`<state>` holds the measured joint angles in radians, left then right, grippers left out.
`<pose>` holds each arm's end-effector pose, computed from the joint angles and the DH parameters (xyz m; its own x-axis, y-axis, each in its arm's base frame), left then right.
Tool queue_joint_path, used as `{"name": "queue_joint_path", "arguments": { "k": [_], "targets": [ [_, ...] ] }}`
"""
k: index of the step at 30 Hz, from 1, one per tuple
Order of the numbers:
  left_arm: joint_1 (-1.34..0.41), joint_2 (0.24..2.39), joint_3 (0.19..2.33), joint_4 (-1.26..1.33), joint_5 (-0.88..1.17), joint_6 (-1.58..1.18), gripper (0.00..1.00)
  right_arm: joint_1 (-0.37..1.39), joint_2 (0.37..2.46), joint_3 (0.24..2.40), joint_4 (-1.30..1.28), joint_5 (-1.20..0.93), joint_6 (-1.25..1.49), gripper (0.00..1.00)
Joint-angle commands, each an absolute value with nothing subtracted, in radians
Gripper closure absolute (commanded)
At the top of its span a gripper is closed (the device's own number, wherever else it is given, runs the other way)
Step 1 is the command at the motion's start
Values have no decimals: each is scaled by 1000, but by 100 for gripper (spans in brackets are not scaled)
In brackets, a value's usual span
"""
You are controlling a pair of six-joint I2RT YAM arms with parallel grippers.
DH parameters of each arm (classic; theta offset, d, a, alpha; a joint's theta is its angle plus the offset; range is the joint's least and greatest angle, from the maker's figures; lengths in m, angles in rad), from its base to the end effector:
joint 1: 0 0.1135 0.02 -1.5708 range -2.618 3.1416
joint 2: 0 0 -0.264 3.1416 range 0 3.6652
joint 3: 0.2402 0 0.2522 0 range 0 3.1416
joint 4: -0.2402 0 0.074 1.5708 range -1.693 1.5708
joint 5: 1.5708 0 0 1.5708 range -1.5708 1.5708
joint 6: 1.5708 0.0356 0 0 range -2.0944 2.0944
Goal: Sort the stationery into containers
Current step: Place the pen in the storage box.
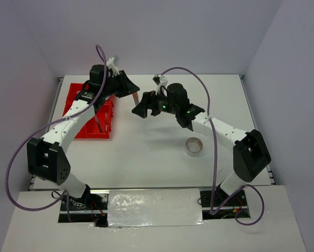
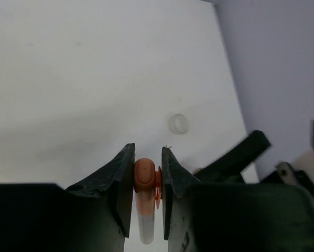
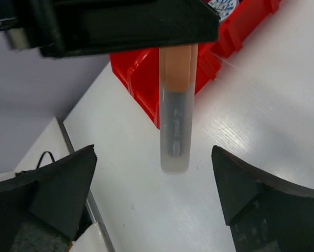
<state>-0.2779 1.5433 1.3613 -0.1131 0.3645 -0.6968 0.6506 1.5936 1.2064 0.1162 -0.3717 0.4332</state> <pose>0.3496 -0.1129 0.3609 -0.5895 -0.4554 -0.6672 0.2686 0.6685 -0.6935 0.2936 0.2397 0.3118 -0.5471 0.0751 -0.8337 -0.6755 0.5486 0.4927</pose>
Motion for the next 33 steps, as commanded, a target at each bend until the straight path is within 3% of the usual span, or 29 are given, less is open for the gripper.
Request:
{"name": "queue_joint_path", "arguments": {
  "k": [1,4,8,12,18,26,27,29,30,33],
  "targets": [
    [-244,1584,1524,-266,95,-543,100,580,1539,1158,239,-422,489,0],
    [-172,1655,1642,-383,-285,-459,100,494,1462,1040,247,-394,486,0],
    [-28,1813,1781,-400,-448,-402,100,454,1350,948,161,-362,404,0],
    [120,1910,1894,-344,-373,-377,100,453,1246,840,152,-371,367,0],
    [152,1994,1898,-230,-396,-325,100,465,1230,736,350,-523,503,0],
    [156,2121,1924,-167,-399,-333,93,545,1224,770,341,-508,483,0],
    [156,2128,1915,-166,-406,-333,91,554,1224,773,333,-506,474,0],
    [156,2138,1902,-169,-419,-345,78,555,1223,781,311,-500,466,0],
    [156,2140,1890,-166,-423,-345,65,558,1217,788,301,-492,462,0],
    [156,2138,1897,-185,-442,-350,42,558,1198,793,290,-479,454,0]
  ]
}}
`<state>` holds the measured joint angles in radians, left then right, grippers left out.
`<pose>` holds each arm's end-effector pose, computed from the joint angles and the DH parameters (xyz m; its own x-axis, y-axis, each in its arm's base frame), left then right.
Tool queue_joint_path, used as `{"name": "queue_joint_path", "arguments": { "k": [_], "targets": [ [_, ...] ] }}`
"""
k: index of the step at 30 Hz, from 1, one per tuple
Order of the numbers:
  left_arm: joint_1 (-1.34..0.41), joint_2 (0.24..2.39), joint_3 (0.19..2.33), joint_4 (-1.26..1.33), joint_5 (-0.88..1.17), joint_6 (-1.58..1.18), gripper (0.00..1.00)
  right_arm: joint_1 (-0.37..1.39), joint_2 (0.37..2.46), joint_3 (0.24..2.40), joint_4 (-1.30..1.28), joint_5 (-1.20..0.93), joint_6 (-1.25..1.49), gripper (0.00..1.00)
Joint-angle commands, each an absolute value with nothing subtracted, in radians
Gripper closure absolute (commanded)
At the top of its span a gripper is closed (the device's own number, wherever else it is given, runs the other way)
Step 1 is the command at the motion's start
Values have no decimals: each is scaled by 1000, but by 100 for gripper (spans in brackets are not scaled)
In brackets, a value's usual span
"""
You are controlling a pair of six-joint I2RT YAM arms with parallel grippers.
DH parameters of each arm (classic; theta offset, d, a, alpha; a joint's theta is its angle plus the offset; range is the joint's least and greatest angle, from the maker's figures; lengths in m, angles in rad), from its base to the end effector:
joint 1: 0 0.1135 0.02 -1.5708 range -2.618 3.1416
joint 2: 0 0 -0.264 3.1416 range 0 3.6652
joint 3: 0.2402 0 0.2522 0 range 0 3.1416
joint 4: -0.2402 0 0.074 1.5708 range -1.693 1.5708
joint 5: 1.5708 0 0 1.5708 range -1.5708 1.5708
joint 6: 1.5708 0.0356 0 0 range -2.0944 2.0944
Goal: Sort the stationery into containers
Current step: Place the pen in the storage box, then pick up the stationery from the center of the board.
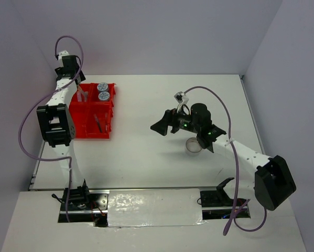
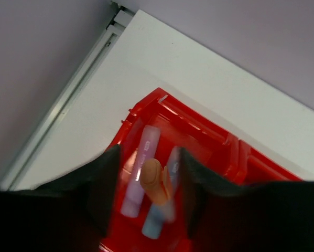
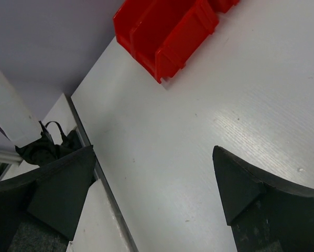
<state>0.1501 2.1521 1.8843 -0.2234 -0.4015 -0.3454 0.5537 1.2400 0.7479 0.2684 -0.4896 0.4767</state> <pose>0.5034 0.0902 0.2768 -0.2769 -0.3571 -0.8921 -0.6080 0.7840 -0.1251 0.2305 0.1621 0.2769 -0.5596 0.1302 -0.8185 -0.6723 0.5063 0.5401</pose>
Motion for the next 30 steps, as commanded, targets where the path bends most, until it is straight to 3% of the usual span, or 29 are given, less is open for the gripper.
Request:
{"name": "queue_joint_path", "arguments": {
  "k": [1,4,9,10,12,16,20,23,30],
  "targets": [
    [156,2140,1916,-207,-457,-365,24,560,1193,795,281,-474,453,0],
    [152,2115,1994,-290,-468,-386,1,560,1161,799,244,-451,442,0],
    [83,1950,2104,-440,-393,-463,1,558,1022,824,74,-310,393,0],
    [66,1915,2102,-466,-350,-494,1,558,990,825,45,-202,388,0],
    [-41,1788,1984,-460,-229,-528,1,558,887,825,-53,-82,382,0],
    [-374,1652,1699,-335,-333,-541,1,552,753,873,-292,202,417,0],
    [-661,1686,1543,-262,-279,-595,1,551,603,934,-468,395,411,0],
    [-837,1811,1569,-256,-304,-581,4,548,525,971,-563,458,399,0],
    [-1002,2019,1652,-287,-292,-572,7,548,434,1009,-672,480,374,0]
  ]
}}
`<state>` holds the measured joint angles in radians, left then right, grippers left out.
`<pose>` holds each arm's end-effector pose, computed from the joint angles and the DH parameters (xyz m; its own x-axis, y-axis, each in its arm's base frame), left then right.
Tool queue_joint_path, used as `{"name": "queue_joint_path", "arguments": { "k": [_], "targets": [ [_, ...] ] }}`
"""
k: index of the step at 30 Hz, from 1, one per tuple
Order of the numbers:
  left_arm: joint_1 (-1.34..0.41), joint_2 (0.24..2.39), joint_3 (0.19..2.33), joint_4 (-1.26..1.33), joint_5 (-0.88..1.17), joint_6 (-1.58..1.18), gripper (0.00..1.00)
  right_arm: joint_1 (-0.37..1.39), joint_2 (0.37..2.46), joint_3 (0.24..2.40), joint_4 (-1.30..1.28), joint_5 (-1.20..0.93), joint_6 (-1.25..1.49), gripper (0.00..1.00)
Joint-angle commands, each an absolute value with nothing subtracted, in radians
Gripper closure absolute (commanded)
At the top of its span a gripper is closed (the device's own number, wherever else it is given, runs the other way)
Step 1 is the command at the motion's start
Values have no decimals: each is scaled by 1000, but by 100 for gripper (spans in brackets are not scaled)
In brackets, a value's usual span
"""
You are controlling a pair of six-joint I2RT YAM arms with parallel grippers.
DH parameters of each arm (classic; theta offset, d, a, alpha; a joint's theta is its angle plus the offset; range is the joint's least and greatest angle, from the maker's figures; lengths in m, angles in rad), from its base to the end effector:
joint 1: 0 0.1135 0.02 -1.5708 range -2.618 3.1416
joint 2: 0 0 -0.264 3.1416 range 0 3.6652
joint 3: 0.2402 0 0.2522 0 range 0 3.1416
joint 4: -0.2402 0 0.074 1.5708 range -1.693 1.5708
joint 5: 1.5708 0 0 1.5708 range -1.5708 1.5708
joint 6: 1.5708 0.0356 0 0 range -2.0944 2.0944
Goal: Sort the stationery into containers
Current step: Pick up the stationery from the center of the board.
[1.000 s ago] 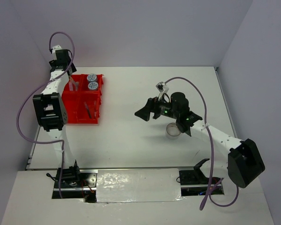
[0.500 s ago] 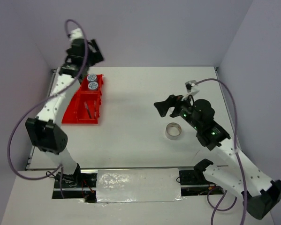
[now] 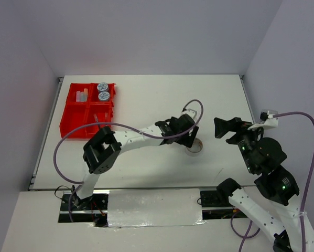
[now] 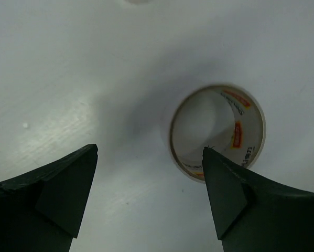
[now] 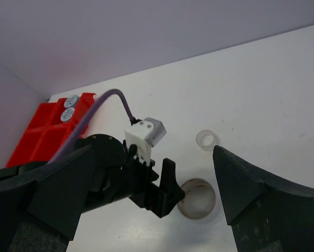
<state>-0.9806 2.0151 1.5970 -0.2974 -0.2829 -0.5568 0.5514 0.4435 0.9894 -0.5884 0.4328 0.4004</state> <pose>0.2661 -0.3794 0.2363 -0.6696 0.0878 -0.7375 0.3848 0.8903 -0.2434 0.0640 0.0218 0.4007 -0.0796 0.3665 -0.9270 -0.0951 0.9229 0.3730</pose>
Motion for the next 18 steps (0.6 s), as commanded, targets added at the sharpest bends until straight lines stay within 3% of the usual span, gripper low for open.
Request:
{"name": "queue_joint_path", "arguments": {
  "k": [1,8,10,13,14,18],
  "targets": [
    [-1003,2022,1634,-278,-261,-572,7,549,436,1006,-675,479,370,0],
    [-1005,2066,1595,-244,-239,-560,13,551,469,973,-647,446,345,0],
    [-1005,2100,1627,-261,-236,-555,21,548,479,962,-621,425,341,0],
    [-1005,2163,1673,-278,-241,-555,24,549,491,954,-601,407,337,0],
    [-1005,2189,1684,-284,-242,-552,37,549,494,954,-600,402,337,0],
    [-1003,2217,1721,-287,-244,-535,61,548,500,960,-600,400,327,0]
  ]
}}
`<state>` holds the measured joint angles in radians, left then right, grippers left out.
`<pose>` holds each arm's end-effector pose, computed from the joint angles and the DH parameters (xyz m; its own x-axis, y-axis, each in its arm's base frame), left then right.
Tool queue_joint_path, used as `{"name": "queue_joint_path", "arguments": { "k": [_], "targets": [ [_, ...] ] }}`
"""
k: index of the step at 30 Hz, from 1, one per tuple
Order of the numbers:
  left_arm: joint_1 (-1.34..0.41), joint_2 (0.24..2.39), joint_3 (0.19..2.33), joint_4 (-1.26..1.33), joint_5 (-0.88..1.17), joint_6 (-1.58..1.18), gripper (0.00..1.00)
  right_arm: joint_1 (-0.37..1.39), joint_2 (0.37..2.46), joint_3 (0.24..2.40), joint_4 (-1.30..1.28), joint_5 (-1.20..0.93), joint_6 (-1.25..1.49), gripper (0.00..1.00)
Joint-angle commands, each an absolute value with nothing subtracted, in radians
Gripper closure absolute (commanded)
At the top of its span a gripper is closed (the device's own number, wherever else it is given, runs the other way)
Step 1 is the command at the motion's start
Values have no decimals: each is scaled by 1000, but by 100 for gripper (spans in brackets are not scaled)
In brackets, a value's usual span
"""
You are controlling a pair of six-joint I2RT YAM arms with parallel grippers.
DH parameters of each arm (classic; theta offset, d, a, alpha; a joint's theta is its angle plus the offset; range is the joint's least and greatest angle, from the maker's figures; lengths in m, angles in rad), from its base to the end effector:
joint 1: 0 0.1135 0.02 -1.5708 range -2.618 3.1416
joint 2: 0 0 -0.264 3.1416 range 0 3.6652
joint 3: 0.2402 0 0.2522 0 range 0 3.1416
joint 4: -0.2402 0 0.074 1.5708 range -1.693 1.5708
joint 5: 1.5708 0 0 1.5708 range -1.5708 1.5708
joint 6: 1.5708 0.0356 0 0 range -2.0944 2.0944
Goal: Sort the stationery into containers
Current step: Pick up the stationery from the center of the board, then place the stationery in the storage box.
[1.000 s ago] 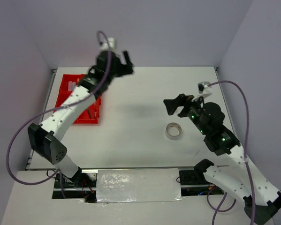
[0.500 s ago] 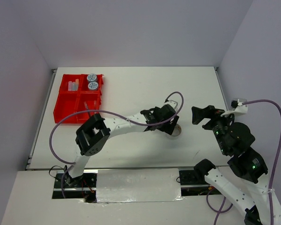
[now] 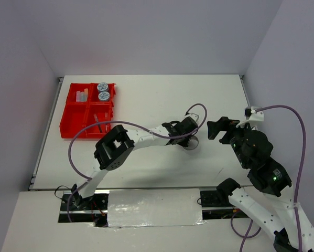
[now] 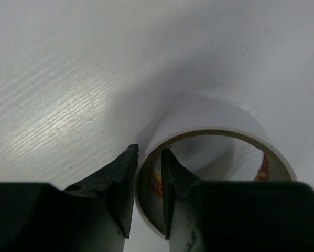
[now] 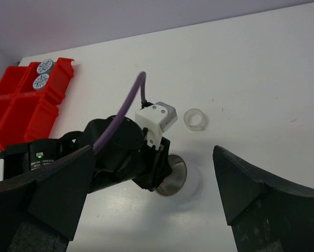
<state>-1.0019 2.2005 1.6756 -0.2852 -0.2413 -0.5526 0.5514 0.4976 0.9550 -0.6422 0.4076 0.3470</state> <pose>0.2724 -0.4102 0.1774 -0.7150 0.1720 -0.6777 0.4160 0.8837 -0.2146 0.0808 0.0331 0.3819 -0.1979 0.2449 -0.9492 -0.0869 0.9601 0.2658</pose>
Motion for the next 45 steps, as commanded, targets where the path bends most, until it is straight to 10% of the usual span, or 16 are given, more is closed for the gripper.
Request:
{"name": "queue_joint_path", "arguments": {
  "k": [1,3,12,26,35,45],
  "targets": [
    [-1000,2220,1732,-288,-241,-532,65,551,499,960,-600,402,322,0],
    [-997,2203,1743,-307,-245,-523,100,548,496,960,-594,405,319,0],
    [-670,1725,1460,-552,-675,-826,100,548,518,940,-552,361,299,0],
    [35,1597,1239,-561,-635,-900,100,548,666,879,-426,180,298,0],
    [156,1583,1209,-532,-620,-884,93,548,712,854,-400,144,279,0],
    [232,1631,1204,-465,-531,-858,62,548,735,868,-397,117,278,0]
  ]
}}
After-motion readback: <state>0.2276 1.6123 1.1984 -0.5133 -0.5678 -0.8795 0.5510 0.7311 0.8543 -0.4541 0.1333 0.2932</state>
